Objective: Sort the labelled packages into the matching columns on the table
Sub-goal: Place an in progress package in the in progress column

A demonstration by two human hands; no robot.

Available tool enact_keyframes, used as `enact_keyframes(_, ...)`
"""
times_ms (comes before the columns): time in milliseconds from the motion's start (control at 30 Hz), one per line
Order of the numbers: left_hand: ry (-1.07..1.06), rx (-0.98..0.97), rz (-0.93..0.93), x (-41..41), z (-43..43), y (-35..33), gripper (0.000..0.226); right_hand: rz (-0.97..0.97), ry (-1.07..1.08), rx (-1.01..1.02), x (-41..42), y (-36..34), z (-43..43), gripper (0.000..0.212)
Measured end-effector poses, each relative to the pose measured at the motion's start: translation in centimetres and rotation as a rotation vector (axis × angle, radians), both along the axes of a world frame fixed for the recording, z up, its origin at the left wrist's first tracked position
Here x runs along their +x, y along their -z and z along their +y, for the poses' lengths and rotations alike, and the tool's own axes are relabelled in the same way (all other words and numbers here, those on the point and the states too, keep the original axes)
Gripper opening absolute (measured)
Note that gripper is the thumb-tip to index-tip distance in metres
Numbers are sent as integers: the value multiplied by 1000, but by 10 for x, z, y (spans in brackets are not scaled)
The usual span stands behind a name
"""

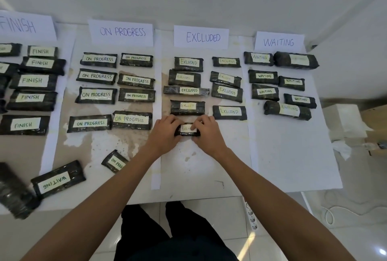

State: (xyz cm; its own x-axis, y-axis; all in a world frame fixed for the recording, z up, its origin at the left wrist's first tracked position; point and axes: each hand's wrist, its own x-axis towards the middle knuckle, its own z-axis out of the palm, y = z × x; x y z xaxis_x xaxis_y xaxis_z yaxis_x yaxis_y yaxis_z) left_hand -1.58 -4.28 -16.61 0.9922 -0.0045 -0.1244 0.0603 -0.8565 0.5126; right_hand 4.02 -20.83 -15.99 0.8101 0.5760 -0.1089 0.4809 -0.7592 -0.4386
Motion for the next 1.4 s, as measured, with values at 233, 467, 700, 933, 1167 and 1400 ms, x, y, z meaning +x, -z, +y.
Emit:
enact_keyframes(233, -72, -5, -96, -37, 21, -21, 30, 18, -71, 55, -28, -21, 23, 28)
enact_keyframes(467, -153, -8, -41, -106, 85, -23, 36, 231, -135, 65, -82, -31, 75, 30)
enact_keyframes(700, -140, 90, 221, -154, 130, -8, 61, 278, -169, -184, -146, -8, 132, 66)
enact_keyframes(933, -160, -108, 269, -157, 141, 0, 61, 144, -130, -235, -156, 1, 158, 50)
enact_keyframes(1167, -230, -292, 213, -139, 145, -6, 60, 94, -114, -200, -111, -4, 165, 52)
enact_keyframes(1400, -199, -235, 211, -137, 150, -6, 62, 144, -113, -254, -103, -4, 171, 50)
